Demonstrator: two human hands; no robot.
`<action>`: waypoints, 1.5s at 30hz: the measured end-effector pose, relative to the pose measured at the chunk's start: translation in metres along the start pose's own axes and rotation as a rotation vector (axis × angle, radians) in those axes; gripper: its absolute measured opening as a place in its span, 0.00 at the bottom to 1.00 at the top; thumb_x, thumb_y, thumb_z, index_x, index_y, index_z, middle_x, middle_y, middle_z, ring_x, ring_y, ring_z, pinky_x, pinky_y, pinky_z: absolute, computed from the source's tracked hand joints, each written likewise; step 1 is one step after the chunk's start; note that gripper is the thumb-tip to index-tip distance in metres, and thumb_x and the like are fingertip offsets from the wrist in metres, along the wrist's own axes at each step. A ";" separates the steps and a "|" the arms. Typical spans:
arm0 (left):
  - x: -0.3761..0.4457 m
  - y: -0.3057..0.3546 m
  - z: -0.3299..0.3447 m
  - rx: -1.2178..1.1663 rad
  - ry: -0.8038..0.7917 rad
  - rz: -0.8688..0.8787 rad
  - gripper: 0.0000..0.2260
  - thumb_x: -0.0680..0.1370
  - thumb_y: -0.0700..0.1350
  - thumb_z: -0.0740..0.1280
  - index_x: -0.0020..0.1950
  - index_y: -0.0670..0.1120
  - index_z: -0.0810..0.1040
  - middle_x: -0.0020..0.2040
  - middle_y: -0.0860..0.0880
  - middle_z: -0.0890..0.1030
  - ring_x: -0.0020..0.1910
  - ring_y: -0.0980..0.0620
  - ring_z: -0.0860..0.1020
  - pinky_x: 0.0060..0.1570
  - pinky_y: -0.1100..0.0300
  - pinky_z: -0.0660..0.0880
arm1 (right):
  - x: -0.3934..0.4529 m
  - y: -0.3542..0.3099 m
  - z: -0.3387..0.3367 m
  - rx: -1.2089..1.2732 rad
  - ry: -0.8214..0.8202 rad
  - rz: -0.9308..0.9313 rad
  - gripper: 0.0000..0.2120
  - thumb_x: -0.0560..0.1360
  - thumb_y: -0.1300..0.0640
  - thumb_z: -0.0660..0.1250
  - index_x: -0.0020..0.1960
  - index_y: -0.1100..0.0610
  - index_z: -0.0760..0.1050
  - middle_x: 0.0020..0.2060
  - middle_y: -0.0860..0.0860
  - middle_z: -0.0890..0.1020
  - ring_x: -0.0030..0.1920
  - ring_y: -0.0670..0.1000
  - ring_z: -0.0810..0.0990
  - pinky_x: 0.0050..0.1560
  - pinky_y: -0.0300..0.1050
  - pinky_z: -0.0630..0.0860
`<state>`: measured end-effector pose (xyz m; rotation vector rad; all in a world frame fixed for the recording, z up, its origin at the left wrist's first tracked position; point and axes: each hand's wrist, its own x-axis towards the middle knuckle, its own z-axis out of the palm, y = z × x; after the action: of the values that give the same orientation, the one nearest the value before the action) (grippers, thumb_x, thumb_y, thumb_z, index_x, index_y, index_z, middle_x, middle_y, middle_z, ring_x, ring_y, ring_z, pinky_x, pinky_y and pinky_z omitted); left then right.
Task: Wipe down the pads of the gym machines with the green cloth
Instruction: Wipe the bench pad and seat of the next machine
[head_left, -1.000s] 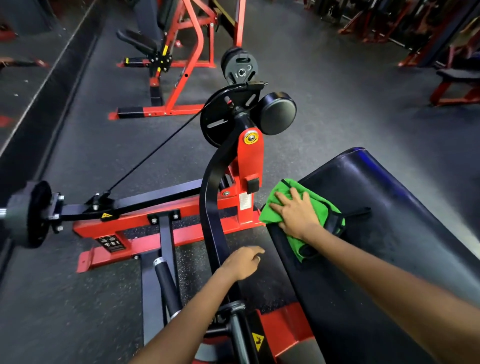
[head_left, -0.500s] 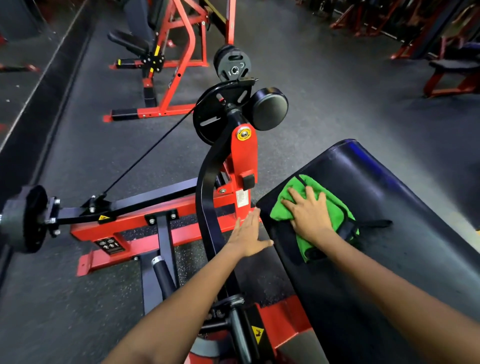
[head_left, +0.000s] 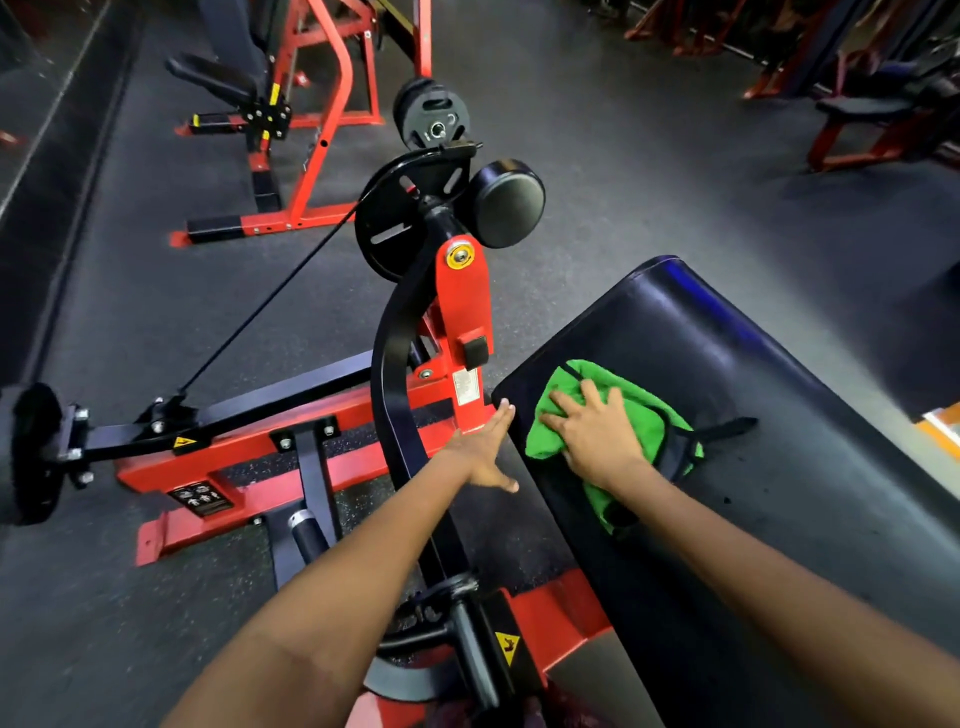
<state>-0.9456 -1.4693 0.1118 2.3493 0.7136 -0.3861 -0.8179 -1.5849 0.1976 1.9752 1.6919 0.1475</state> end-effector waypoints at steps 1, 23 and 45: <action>-0.001 0.003 0.003 0.003 0.031 -0.014 0.48 0.74 0.53 0.71 0.77 0.50 0.36 0.77 0.56 0.35 0.77 0.51 0.52 0.74 0.42 0.52 | 0.002 -0.011 -0.001 0.010 -0.005 0.014 0.27 0.77 0.49 0.60 0.75 0.47 0.60 0.75 0.50 0.58 0.73 0.61 0.54 0.64 0.59 0.61; -0.002 0.019 0.001 0.050 0.143 -0.127 0.28 0.83 0.52 0.53 0.79 0.48 0.43 0.79 0.54 0.41 0.77 0.47 0.43 0.70 0.36 0.36 | -0.064 -0.038 0.030 0.092 -0.070 -0.120 0.24 0.80 0.57 0.56 0.76 0.49 0.59 0.77 0.51 0.54 0.75 0.62 0.53 0.69 0.63 0.55; 0.021 0.096 0.041 -0.211 0.334 -0.062 0.26 0.83 0.55 0.44 0.76 0.51 0.34 0.76 0.55 0.32 0.75 0.52 0.32 0.71 0.38 0.35 | -0.083 0.078 0.003 0.119 0.235 0.501 0.32 0.58 0.51 0.78 0.62 0.49 0.78 0.63 0.54 0.77 0.57 0.66 0.71 0.51 0.55 0.66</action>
<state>-0.8760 -1.5496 0.1198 2.2152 0.9350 0.0595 -0.7644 -1.6698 0.2512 2.5227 1.3240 0.4827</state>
